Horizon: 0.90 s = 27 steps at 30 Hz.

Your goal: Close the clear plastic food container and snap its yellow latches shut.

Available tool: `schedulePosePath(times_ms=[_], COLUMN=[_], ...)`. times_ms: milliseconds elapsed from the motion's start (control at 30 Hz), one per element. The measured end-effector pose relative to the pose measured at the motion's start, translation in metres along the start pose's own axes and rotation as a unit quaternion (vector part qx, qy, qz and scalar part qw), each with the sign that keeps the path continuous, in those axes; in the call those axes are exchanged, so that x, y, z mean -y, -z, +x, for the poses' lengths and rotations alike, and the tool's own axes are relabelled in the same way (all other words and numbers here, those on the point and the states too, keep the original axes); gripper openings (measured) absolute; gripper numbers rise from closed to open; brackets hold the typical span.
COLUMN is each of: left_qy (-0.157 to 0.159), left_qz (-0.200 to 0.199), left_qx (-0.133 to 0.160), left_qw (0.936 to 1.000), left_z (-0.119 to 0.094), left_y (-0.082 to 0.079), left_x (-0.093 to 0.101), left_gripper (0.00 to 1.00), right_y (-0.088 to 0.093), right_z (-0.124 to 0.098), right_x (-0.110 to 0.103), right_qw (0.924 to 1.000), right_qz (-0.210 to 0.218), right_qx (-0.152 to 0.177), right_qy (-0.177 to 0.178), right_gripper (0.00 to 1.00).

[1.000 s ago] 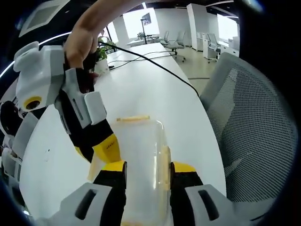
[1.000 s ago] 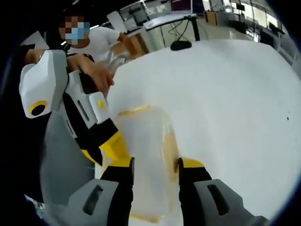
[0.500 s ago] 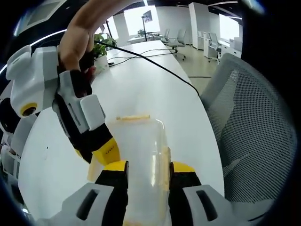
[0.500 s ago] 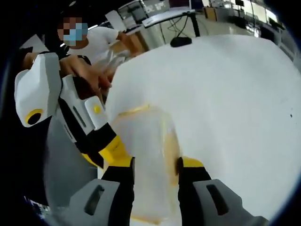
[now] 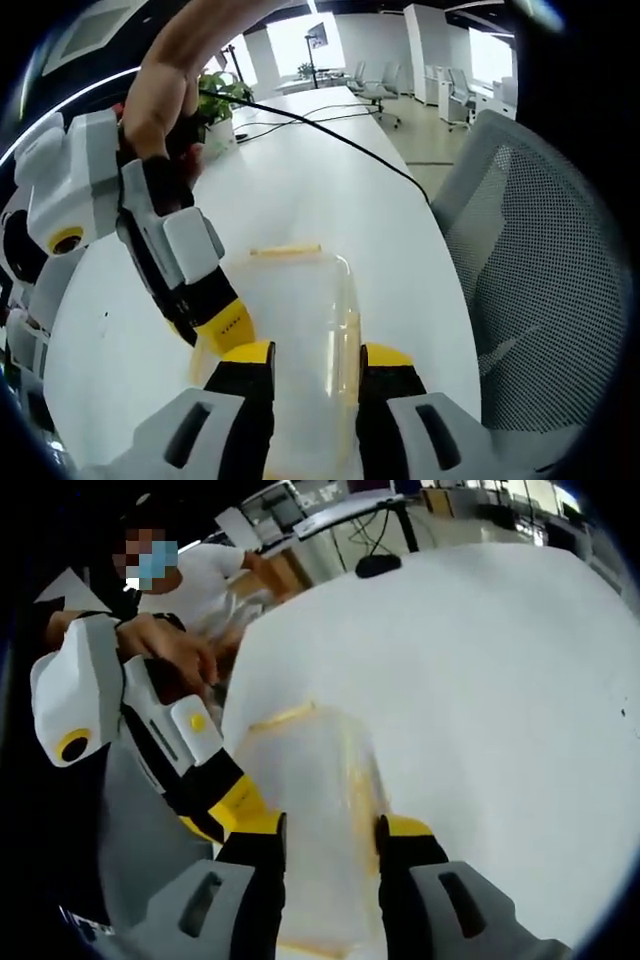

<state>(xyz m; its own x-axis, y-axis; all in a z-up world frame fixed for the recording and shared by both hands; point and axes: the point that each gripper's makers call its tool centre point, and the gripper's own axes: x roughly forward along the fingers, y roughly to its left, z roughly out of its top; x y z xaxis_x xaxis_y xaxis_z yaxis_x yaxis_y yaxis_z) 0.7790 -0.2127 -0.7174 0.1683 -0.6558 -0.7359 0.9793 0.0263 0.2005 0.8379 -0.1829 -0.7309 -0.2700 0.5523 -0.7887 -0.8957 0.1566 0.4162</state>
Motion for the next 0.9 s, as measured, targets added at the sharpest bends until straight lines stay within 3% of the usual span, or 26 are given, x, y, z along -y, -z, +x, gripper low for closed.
schedulePosePath(times_ms=[567, 900], left_qy=[0.001, -0.008], left_qz=[0.014, -0.002], left_qx=[0.003, -0.008], left_qw=[0.9999, 0.9999], left_z=[-0.0018, -0.0095], left_y=[-0.0015, 0.0061], left_x=[0.0001, -0.0006], left_gripper=[0.26, 0.27], right_y=[-0.0031, -0.0036], right_z=[-0.0041, -0.0081], right_x=[-0.0007, -0.0038], right_qw=[0.9993, 0.9981], right_qz=[-0.016, -0.027], right_qx=[0.026, 0.033], right_qy=[0.021, 0.043], right_gripper=[0.34, 0.35])
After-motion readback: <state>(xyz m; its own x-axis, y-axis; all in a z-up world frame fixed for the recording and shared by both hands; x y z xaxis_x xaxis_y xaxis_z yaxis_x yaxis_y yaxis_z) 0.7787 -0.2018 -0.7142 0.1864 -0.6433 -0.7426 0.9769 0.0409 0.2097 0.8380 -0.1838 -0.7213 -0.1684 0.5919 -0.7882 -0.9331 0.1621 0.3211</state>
